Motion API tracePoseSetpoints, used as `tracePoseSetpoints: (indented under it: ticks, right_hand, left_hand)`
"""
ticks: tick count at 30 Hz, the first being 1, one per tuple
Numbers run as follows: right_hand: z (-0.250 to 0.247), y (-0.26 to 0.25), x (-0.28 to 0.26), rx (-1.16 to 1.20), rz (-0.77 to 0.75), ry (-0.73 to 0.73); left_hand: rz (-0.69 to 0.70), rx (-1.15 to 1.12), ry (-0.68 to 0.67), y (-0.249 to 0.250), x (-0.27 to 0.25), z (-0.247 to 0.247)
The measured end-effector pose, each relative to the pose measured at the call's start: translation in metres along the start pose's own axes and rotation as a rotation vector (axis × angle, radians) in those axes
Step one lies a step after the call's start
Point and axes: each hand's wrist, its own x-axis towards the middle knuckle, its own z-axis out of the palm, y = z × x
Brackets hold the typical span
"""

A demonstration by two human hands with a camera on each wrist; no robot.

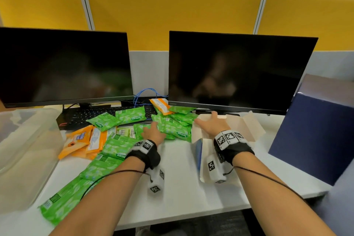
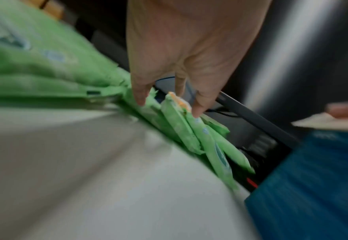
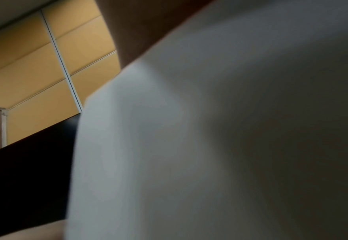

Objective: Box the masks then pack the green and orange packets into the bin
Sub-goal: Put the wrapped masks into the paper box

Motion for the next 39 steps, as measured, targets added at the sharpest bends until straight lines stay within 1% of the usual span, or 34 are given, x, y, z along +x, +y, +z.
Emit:
tracePoseSetpoints:
  ticks: [1, 3, 4, 6, 9, 12, 14, 15, 17, 19, 20, 21, 22, 23, 24, 25, 27, 28, 29, 30, 33, 34, 36, 39]
  right_hand:
    - [0.003, -0.003, 0.0, 0.011, -0.022, -0.002]
    - [0.01, -0.009, 0.002, 0.027, -0.058, -0.014]
    - [0.012, -0.013, 0.003, 0.033, -0.068, -0.019]
    - [0.017, -0.018, 0.005, 0.041, -0.075, -0.015]
    - [0.022, -0.021, 0.008, 0.041, -0.079, 0.01]
    - [0.024, -0.019, 0.009, 0.037, -0.08, 0.029]
    - [0.024, -0.018, 0.01, 0.034, -0.081, 0.031]
    - [0.024, -0.018, 0.01, 0.03, -0.083, 0.031]
    - [0.024, -0.018, 0.01, 0.027, -0.085, 0.032]
    - [0.025, -0.018, 0.011, 0.021, -0.094, 0.042]
    - [0.026, -0.018, 0.011, 0.02, -0.097, 0.045]
    - [0.026, -0.019, 0.011, 0.02, -0.097, 0.045]
    - [0.026, -0.018, 0.011, 0.018, -0.095, 0.043]
    - [0.027, -0.018, 0.011, 0.015, -0.093, 0.04]
    - [0.027, -0.018, 0.011, 0.011, -0.092, 0.041]
    - [0.027, -0.018, 0.011, 0.006, -0.091, 0.044]
    - [0.027, -0.02, 0.012, -0.005, -0.09, 0.052]
    - [0.027, -0.02, 0.012, -0.007, -0.091, 0.053]
    - [0.027, -0.021, 0.013, -0.008, -0.091, 0.054]
    - [0.027, -0.021, 0.013, -0.007, -0.091, 0.056]
    - [0.029, -0.019, 0.015, -0.003, -0.099, 0.071]
    - [0.029, -0.018, 0.016, -0.002, -0.102, 0.072]
    - [0.031, -0.017, 0.018, 0.002, -0.104, 0.068]
    - [0.032, -0.016, 0.021, 0.01, -0.109, 0.065]
  left_hand:
    - [-0.028, -0.106, -0.011, -0.005, 0.008, -0.002]
    - [0.025, -0.319, -0.057, -0.004, 0.015, -0.002]
    - [0.045, -0.395, -0.083, -0.002, 0.018, 0.0]
    - [0.028, -0.467, -0.114, 0.006, 0.02, 0.005]
    - [-0.004, -0.483, -0.078, 0.014, 0.018, 0.014]
    - [-0.001, -0.435, -0.025, 0.005, 0.011, 0.03]
    - [0.024, -0.397, -0.078, 0.0, 0.001, 0.033]
    - [0.046, -0.358, -0.136, -0.002, -0.003, 0.03]
    - [0.081, -0.247, -0.294, 0.0, -0.013, 0.015]
    - [0.099, 0.014, -0.401, 0.005, -0.018, -0.007]
    - [0.116, 0.207, -0.405, 0.009, -0.018, -0.016]
    - [0.132, 0.402, -0.355, 0.014, -0.016, -0.024]
    - [0.143, 0.539, -0.244, 0.019, -0.01, -0.028]
    - [0.163, 0.589, -0.119, 0.024, -0.003, -0.028]
    - [0.19, 0.538, -0.022, 0.029, 0.005, -0.027]
    - [0.207, 0.407, 0.002, 0.033, 0.015, -0.023]
    - [0.191, 0.1, -0.115, 0.043, 0.031, -0.014]
    - [0.161, -0.015, -0.173, 0.045, 0.039, -0.008]
    - [0.118, -0.081, -0.202, 0.048, 0.046, -0.003]
    - [0.082, -0.087, -0.209, 0.05, 0.052, 0.003]
    - [0.005, 0.051, -0.209, 0.05, 0.07, 0.017]
    - [-0.015, 0.065, -0.21, 0.048, 0.076, 0.019]
    - [-0.03, 0.049, -0.226, 0.045, 0.088, 0.024]
    - [0.005, 0.007, -0.221, 0.046, 0.102, 0.026]
